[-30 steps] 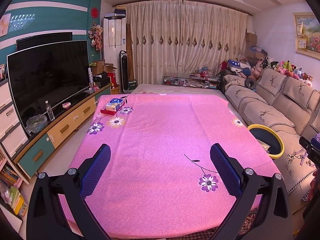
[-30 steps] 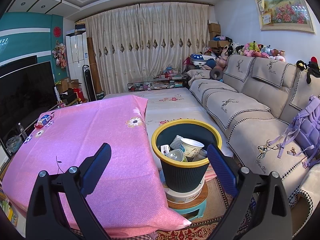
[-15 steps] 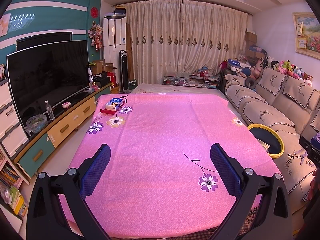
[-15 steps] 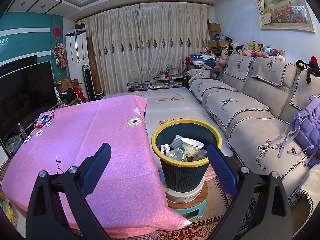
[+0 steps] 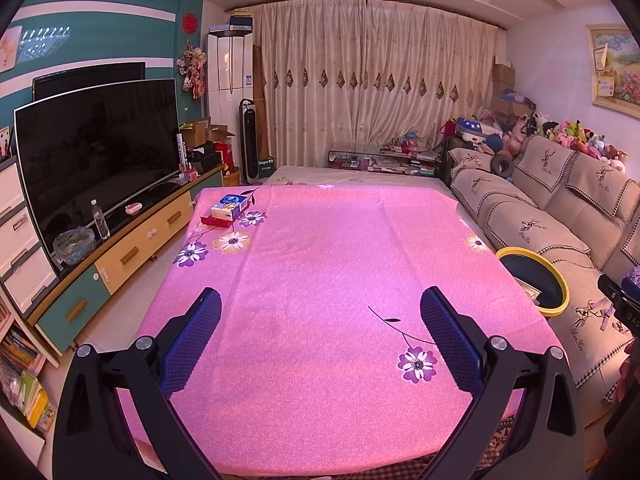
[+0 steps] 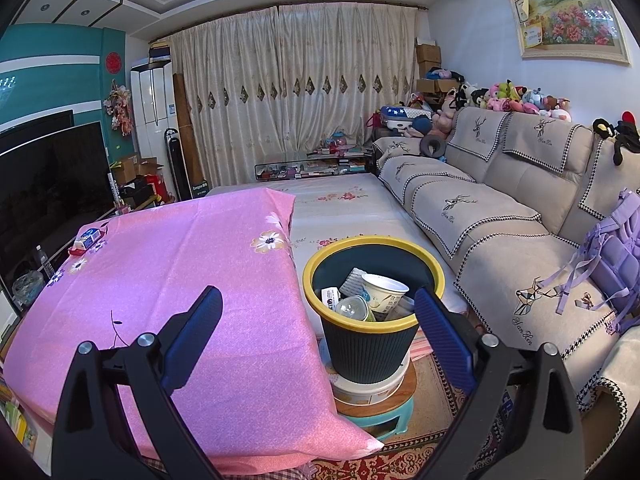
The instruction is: Collect trash
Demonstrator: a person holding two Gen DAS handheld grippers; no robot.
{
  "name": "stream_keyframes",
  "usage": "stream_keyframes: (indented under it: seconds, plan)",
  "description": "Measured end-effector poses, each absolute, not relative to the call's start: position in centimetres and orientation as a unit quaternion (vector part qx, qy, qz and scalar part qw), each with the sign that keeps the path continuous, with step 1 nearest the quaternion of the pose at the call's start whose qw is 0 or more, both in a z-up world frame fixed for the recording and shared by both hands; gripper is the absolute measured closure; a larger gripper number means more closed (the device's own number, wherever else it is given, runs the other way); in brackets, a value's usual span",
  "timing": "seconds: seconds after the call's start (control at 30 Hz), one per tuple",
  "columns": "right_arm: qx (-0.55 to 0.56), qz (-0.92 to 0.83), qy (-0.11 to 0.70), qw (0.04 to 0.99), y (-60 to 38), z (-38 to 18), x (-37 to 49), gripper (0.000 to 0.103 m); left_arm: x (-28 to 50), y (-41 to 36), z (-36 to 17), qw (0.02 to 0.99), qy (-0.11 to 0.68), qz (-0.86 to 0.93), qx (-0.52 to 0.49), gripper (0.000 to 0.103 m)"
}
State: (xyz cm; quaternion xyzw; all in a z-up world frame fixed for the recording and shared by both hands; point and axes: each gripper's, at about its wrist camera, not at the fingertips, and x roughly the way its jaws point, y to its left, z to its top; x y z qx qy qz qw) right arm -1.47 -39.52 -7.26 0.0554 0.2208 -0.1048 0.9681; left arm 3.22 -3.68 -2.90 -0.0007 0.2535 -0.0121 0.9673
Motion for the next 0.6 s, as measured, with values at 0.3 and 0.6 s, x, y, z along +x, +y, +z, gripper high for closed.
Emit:
stream_keyframes:
  seconds: [0.3, 0.6]
  plan:
    - [0.055, -0.105, 0.221, 0.968, -39.5, -7.2, -1.4, 0.011, 3.2, -3.8, -3.4, 0.967, 0.256, -0.013, -0.002, 0.005]
    - [0.056, -0.105, 0.222, 0.968, -39.5, -7.4, -1.5, 0.011, 3.3, -4.0, -4.0, 0.964, 0.266, -0.026, -0.007, 0.005]
